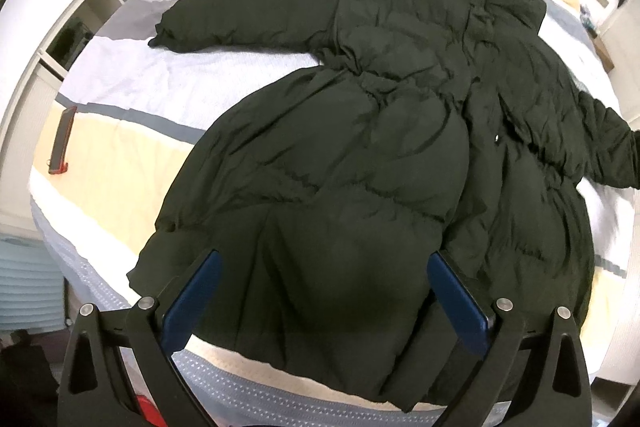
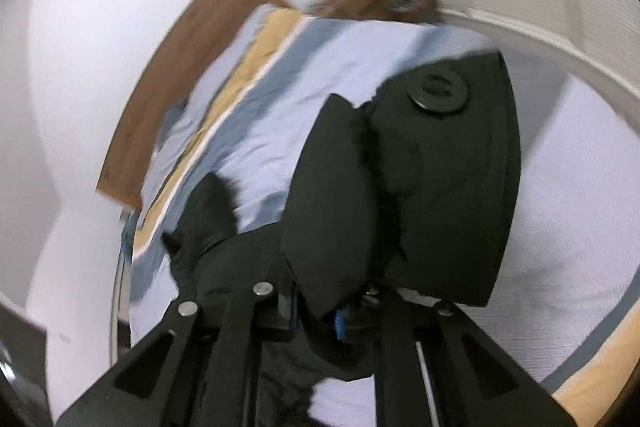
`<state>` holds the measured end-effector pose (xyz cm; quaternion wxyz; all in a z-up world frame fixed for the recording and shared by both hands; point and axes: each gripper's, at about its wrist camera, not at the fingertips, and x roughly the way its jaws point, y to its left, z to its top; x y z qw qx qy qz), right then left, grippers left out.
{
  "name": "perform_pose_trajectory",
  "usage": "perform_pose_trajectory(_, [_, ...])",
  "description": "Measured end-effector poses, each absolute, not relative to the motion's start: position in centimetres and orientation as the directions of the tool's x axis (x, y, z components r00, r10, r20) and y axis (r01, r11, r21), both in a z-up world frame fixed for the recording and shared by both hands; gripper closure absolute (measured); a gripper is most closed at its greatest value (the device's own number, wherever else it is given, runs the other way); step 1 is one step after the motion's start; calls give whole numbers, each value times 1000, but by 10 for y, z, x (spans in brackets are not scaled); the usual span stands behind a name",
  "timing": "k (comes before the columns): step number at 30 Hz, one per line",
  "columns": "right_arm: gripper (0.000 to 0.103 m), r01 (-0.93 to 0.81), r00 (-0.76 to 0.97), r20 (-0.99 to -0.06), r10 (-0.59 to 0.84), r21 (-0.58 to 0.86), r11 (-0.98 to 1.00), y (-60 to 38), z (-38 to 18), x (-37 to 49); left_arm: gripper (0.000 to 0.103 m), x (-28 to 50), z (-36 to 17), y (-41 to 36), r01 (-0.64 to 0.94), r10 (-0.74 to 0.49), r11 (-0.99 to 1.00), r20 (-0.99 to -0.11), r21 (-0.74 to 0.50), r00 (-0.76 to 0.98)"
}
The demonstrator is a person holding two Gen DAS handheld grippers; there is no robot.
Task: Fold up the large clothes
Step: 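Carry the held sleeve across the coat body toward the left gripper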
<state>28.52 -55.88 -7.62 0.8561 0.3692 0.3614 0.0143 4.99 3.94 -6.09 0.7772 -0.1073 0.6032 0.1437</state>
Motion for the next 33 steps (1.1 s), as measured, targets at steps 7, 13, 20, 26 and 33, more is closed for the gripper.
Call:
perform_pose_trajectory(7, [92,20,702,-612,364,529,848,-451,-13,289,2,56,-72,62,-340,13,937,-963,-83,271])
perform_pose_trajectory(13, [92,-115,627,-669,398,426,897,-352,4,277,3,60,-76,99,-335,-45,930,-950,-153,308])
perform_pose_trajectory(20, [92,-186,500,-781,375,326,927,-261,-40,256,3,59,-88,144,-318,-56,935,-949,-160,310])
perform_pose_trajectory(26, [91,-248,377,-881,286,201,948,-193,-91,235,3,63,-100,178,-322,-79,930,-951,-179,300])
perform_pose_trajectory(33, [88,-287,317,-932,174,81,955,-158,-118,229,3,78,-106,194,-299,-101,934,-947,-197,307])
